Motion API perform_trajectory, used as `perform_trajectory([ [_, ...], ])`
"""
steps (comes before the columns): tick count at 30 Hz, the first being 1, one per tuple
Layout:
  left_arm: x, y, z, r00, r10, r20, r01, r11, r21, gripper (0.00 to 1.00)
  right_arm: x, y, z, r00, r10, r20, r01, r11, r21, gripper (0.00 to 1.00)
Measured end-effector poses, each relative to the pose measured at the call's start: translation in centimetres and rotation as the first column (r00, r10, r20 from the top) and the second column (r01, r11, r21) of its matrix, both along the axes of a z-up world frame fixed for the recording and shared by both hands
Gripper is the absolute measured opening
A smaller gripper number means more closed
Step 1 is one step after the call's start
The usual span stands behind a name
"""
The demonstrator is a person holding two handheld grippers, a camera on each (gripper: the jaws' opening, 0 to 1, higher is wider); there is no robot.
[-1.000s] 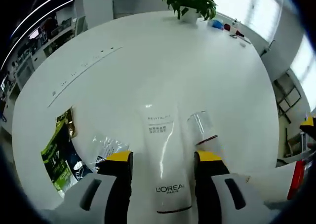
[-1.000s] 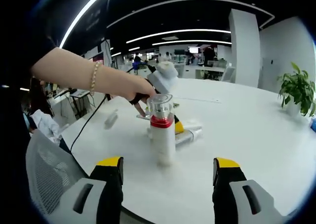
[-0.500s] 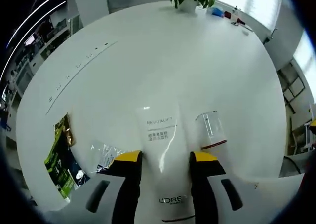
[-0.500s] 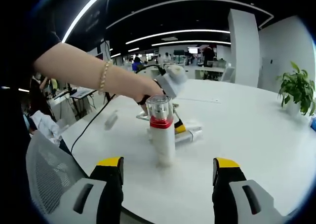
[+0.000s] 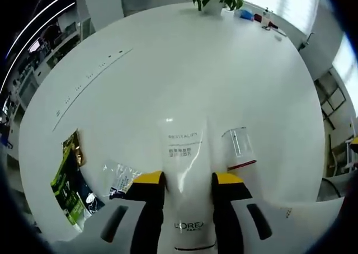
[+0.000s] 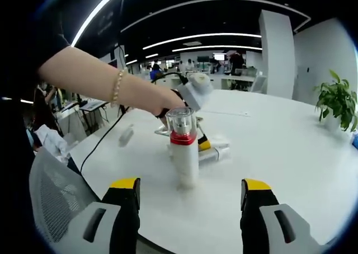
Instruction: Arrange the skincare products in the storage area until every visible bottle or jar stands upright without overlapping.
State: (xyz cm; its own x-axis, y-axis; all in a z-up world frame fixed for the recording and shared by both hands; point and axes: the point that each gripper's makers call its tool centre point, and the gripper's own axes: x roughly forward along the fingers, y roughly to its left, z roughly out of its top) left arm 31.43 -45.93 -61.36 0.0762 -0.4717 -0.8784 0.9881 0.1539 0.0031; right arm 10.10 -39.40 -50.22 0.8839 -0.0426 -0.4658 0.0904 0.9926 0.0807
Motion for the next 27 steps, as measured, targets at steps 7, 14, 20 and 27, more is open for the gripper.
perform_trajectory([
  [7, 0.4, -0.2, 1.2, 1.0, 0.01, 0.001, -0.01, 0.999, -0.047, 0.36, 0.0, 0.1, -0.2, 1.0, 0.006, -0.009, -0.006, 1.0, -0.005, 0.78],
  [14, 0.4, 0.6, 2.4, 0.999, 0.039, 0.001, -0.039, 0.996, -0.078, 0.36, 0.0, 0.1, -0.3, 1.0, 0.012, -0.019, -0.013, 1.0, -0.013, 0.78],
  [20, 0.1, 1.5, 4.1, 0.999, 0.033, 0.017, -0.03, 0.988, -0.15, 0.36, 0.0, 0.4, -0.6, 0.999, 0.03, -0.036, -0.031, 0.999, -0.022, 0.77],
  [27, 0.9, 3.3, 5.4, 0.996, 0.082, 0.025, -0.075, 0.973, -0.218, 0.36, 0.0, 1.0, -0.9, 0.996, 0.061, -0.06, -0.063, 0.997, -0.045, 0.77],
])
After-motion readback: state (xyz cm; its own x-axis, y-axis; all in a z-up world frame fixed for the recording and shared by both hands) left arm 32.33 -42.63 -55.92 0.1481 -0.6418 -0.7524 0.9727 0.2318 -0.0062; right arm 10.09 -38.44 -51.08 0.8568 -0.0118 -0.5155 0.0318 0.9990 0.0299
